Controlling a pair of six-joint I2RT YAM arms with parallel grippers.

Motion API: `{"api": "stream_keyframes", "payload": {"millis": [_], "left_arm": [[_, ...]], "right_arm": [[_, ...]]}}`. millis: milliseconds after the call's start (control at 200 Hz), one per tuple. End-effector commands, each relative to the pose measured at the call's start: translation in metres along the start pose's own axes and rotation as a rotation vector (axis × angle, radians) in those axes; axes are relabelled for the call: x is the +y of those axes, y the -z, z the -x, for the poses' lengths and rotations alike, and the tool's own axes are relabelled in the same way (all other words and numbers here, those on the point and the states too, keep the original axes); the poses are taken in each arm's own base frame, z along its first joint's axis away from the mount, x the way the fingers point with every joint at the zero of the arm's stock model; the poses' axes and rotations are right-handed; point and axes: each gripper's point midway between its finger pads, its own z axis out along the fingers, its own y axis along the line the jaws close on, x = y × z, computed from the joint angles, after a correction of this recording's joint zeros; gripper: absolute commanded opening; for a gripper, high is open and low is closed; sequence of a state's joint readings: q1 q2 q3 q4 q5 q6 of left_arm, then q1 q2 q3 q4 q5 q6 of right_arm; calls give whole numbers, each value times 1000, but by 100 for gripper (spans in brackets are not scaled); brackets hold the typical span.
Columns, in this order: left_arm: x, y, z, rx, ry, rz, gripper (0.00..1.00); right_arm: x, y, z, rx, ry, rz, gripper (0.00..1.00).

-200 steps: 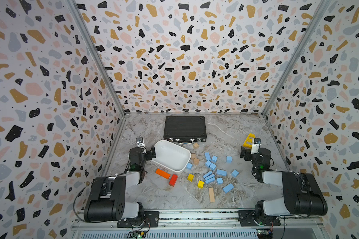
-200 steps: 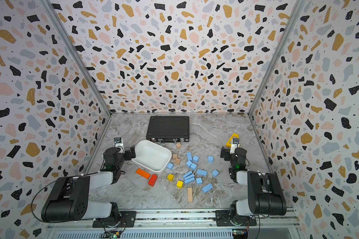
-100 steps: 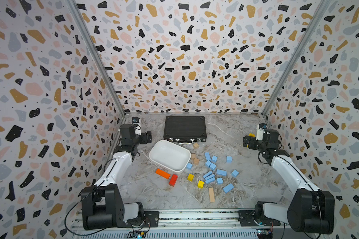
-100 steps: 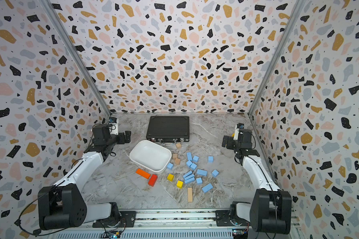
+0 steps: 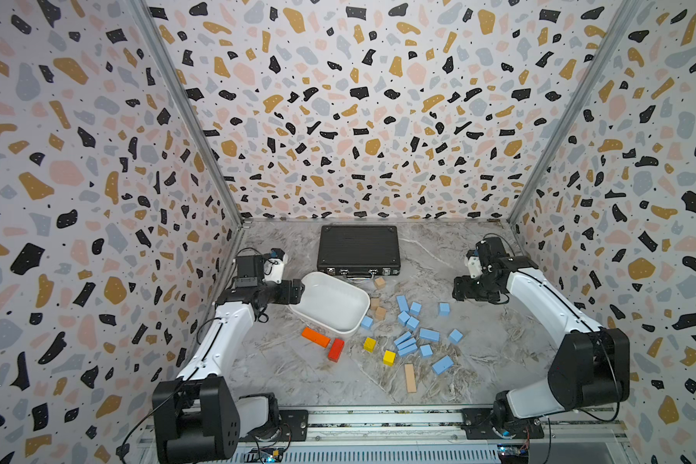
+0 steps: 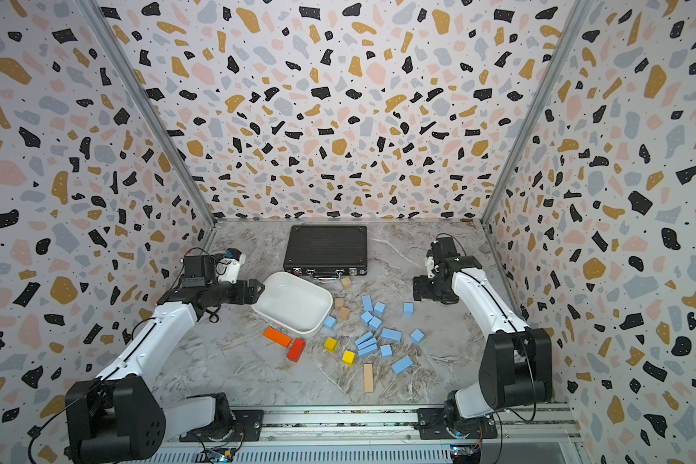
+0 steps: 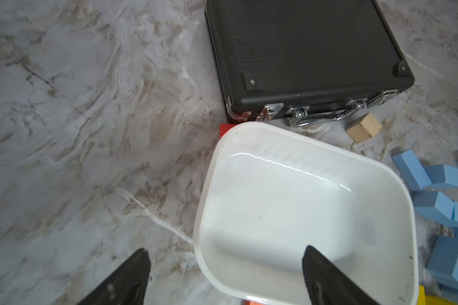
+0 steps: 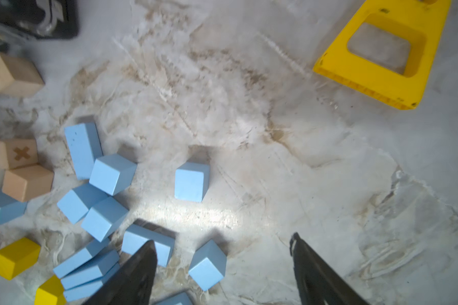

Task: Pick out the blue building blocks
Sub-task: Pick up the building block from the center of the board.

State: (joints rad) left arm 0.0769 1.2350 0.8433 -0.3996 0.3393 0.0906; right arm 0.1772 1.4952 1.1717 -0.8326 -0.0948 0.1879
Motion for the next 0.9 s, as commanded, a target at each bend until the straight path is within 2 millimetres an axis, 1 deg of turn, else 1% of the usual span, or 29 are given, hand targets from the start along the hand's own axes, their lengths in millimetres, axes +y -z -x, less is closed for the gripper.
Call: {"api": "stream_keyframes", "payload": {"millis": [0, 45, 230, 345, 471, 596, 741, 896], "left_arm": [[0, -1, 3, -20, -15, -4, 90], [2, -2, 3, -17, -12, 7, 90], [3, -4, 0, -11, -4, 7, 91], [3, -4, -1, -11, -2, 5, 91], [1, -4, -2, -8, -2, -2, 91], [-2, -4, -3, -9, 3, -19, 92], [-5, -4, -5, -9, -2, -38, 94], [-3, -4, -4, -8, -8, -23, 94]], "right_arm": [[5, -3, -12, 89, -4, -32, 75], [8, -8, -11, 101, -7, -25, 71], [21, -33, -5, 148, -28, 24, 63], [29, -47, -2, 168, -25, 31, 63], [27, -60, -2, 187, -23, 3, 64], [24, -72, 1, 187, -14, -14, 61], [27, -79, 4, 198, -14, 0, 58], [23, -84, 1, 218, 1, -21, 55]]}}
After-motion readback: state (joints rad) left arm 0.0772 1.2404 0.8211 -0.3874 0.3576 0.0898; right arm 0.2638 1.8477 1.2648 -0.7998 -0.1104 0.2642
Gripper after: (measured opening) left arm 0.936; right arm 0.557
